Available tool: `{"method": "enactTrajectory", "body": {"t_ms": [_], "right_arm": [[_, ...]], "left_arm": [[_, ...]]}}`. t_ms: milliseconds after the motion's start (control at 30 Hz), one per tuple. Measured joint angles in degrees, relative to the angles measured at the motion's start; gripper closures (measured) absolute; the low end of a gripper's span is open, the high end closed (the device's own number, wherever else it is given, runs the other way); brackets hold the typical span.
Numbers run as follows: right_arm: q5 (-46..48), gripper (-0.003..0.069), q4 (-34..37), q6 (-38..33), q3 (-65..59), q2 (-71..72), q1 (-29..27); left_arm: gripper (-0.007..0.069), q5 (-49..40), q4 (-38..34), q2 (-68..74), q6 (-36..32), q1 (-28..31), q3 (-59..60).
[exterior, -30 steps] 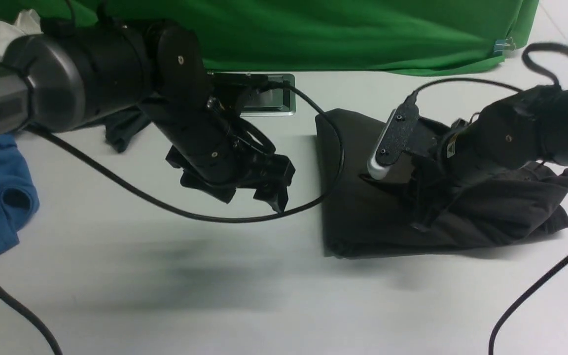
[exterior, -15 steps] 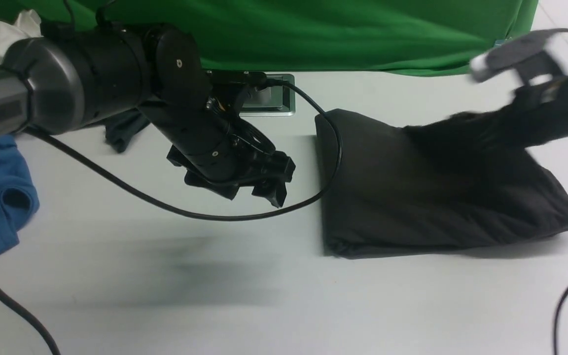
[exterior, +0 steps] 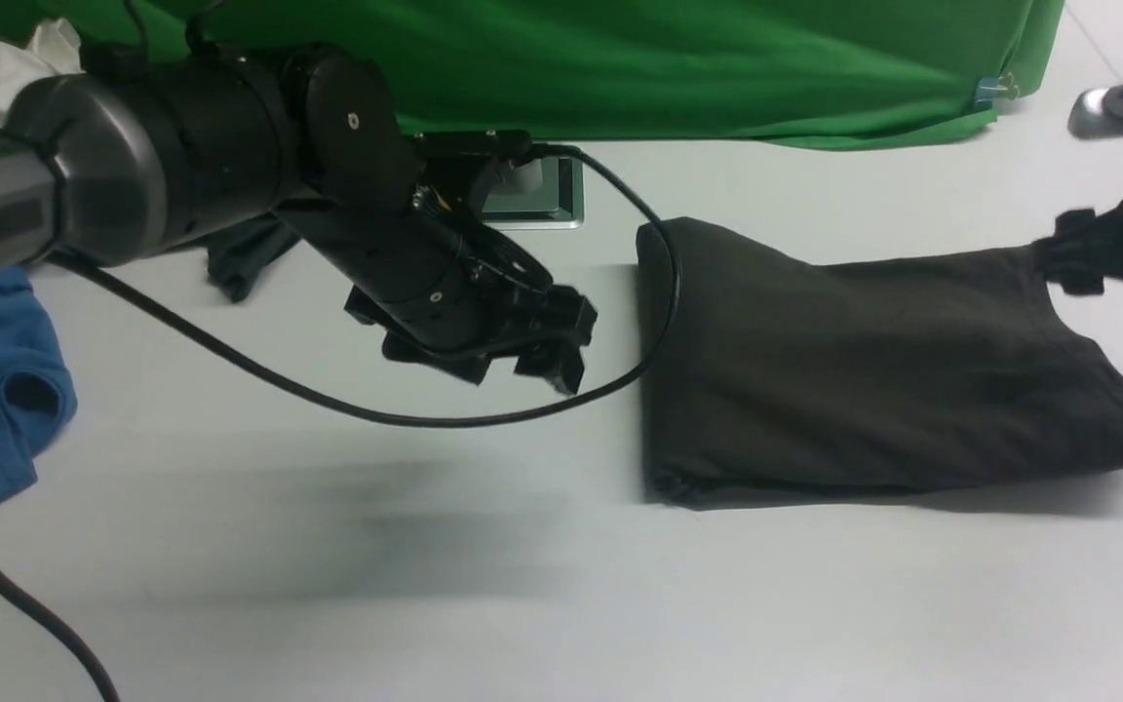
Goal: Fold a long-sleeved shirt on a white desktop.
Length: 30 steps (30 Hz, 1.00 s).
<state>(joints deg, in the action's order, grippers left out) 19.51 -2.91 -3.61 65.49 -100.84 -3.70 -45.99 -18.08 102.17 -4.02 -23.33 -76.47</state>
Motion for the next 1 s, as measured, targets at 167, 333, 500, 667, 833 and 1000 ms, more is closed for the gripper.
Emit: {"method": "enactTrajectory", "body": {"t_ms": [167, 333, 500, 667, 833, 1000], "right_arm": [[3.4, 0.0118, 2.9, 3.6, 0.0, 10.6, 0.9], [8.3, 0.0221, 4.1, 3.3, 0.0, 18.0, 5.1], [10.6, 0.0273, 4.4, 3.1, 0.0, 22.1, 9.4], [10.8, 0.0277, 4.4, 3.0, -0.8, 22.2, 10.1], [9.4, 0.0279, 4.4, 3.0, -3.4, 22.0, 10.1], [8.6, 0.0279, 4.4, 3.1, -3.7, 21.9, 10.1]], "left_arm": [[0.0035, 8.6, -17.1, 2.1, -6.3, 0.0, 0.1], [0.0019, 10.2, -26.7, 9.1, -12.2, -0.1, -1.9], [0.0023, 9.3, -33.5, 17.3, -18.7, 0.0, -6.5], [0.0063, 8.6, -41.3, 20.9, -27.4, 0.0, -7.9], [0.0272, 7.9, -45.3, 22.8, -33.4, 0.0, -8.2], [0.0531, 7.4, -45.0, 23.0, -33.3, 0.8, -8.2]]}}
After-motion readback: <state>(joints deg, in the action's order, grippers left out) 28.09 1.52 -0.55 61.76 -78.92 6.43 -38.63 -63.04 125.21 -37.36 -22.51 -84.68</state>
